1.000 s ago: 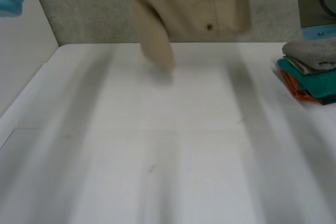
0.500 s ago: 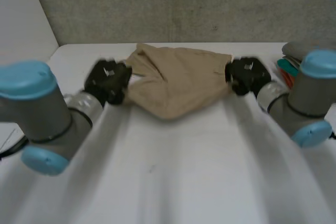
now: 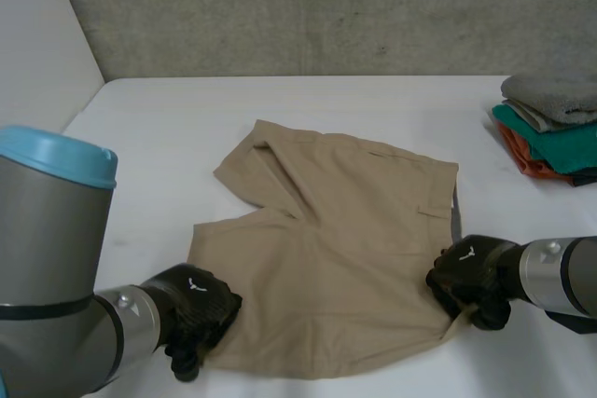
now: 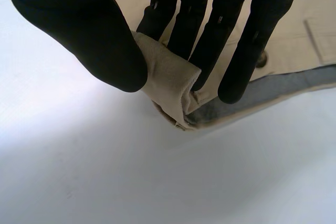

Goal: Fold the laundry.

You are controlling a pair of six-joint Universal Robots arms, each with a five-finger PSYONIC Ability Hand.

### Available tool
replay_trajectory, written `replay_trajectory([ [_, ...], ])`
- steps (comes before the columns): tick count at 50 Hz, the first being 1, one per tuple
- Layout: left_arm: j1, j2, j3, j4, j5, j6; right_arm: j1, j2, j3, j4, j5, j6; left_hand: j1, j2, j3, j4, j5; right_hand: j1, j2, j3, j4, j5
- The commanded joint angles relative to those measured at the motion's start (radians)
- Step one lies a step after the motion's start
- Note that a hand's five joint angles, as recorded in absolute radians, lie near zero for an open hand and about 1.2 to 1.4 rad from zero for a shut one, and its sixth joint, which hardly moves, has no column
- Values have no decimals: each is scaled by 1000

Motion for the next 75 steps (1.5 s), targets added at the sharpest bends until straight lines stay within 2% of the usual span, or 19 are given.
replay_trajectory([
  [1, 21, 0, 122, 5, 17, 12, -14, 25, 35, -81, -22, 15, -797, -818, -832, -835, -830, 289, 215, 204, 200, 211],
  [8, 87, -84, 292, 192, 24, 53, -13, 31, 41, -132, -25, 44, -836, -858, -872, -874, -869, 289, 215, 204, 200, 211],
  [10, 120, -169, 375, 275, 44, 84, -11, 31, 43, -152, -25, 58, -836, -858, -872, -874, -869, 289, 215, 204, 200, 211],
  [14, 156, -334, 548, 333, 106, 124, -5, 31, 49, -176, -25, 73, -704, -725, -739, -742, -737, 289, 215, 204, 200, 211],
  [20, 189, -601, 876, 271, 204, 135, -5, 42, 64, -216, -25, 76, -539, -561, -575, -577, -572, 289, 215, 204, 200, 211],
  [29, 188, -888, 1263, 148, 317, 138, -4, 77, 78, -267, -20, 75, -536, -557, -571, -574, -569, 289, 215, 204, 200, 211],
  [38, 183, -1052, 1519, 54, 282, 176, -10, 96, 92, -296, -19, 70, -530, -552, -566, -568, -563, 289, 215, 204, 200, 211],
  [41, 177, -1085, 1572, 16, 253, 213, -14, 93, 92, -304, -19, 69, -325, -347, -361, -363, -358, 289, 215, 204, 200, 211],
  [46, 162, -1105, 1576, -18, 222, 306, -19, 87, 87, -305, -23, 72, 24, 3, -11, -14, -9, 289, 215, 204, 200, 211],
  [49, 154, -1100, 1553, -21, 228, 355, -22, 77, 89, -307, -23, 73, 379, 358, 344, 341, 346, 289, 215, 204, 200, 211],
  [54, 137, -1037, 1471, -18, 213, 345, -27, 71, 95, -319, -19, 73, 385, 364, 350, 348, 353, 289, 215, 204, 200, 211],
  [58, 163, -936, 1322, 7, 192, 308, -27, 71, 101, -321, -19, 72, 385, 364, 350, 348, 353, 289, 215, 204, 200, 211],
  [63, 208, -806, 1092, 126, 86, 305, -16, 71, 107, -319, -19, 69, 385, 364, 350, 348, 353, 289, 215, 204, 200, 211],
  [69, 219, -701, 903, 230, -17, 343, 6, 51, 118, -316, -19, 73, 385, 364, 350, 348, 353, 289, 215, 204, 200, 211],
  [75, 188, -677, 863, 255, -19, 336, 32, 30, 130, -322, -19, 87, 385, 364, 350, 348, 353, 289, 215, 204, 200, 211],
])
